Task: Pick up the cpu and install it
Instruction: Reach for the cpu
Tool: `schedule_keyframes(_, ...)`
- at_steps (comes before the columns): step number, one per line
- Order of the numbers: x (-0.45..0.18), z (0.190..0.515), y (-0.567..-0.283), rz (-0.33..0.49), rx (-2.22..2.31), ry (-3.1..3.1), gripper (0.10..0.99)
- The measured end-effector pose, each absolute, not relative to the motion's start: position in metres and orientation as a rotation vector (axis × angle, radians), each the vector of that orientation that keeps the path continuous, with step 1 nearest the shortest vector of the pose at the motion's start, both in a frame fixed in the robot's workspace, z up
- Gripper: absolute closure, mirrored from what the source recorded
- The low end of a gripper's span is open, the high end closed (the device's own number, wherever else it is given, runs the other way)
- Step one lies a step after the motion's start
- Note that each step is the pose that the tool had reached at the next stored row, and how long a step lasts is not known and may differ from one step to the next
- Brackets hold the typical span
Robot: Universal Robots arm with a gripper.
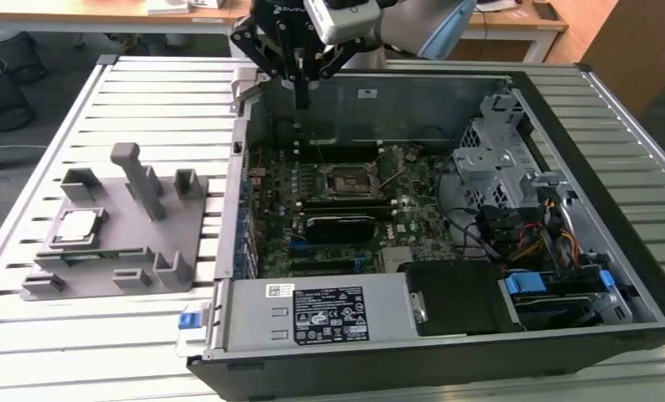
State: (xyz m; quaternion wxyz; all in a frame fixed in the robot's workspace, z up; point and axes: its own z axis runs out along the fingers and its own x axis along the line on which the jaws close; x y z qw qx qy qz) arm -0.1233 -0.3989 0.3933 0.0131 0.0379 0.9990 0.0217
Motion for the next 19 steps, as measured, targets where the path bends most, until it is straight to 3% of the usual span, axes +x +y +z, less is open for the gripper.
schedule_keyframes(19, -0.135, 0.393, -0.399, 0.068, 0.118, 3.112, 0.980)
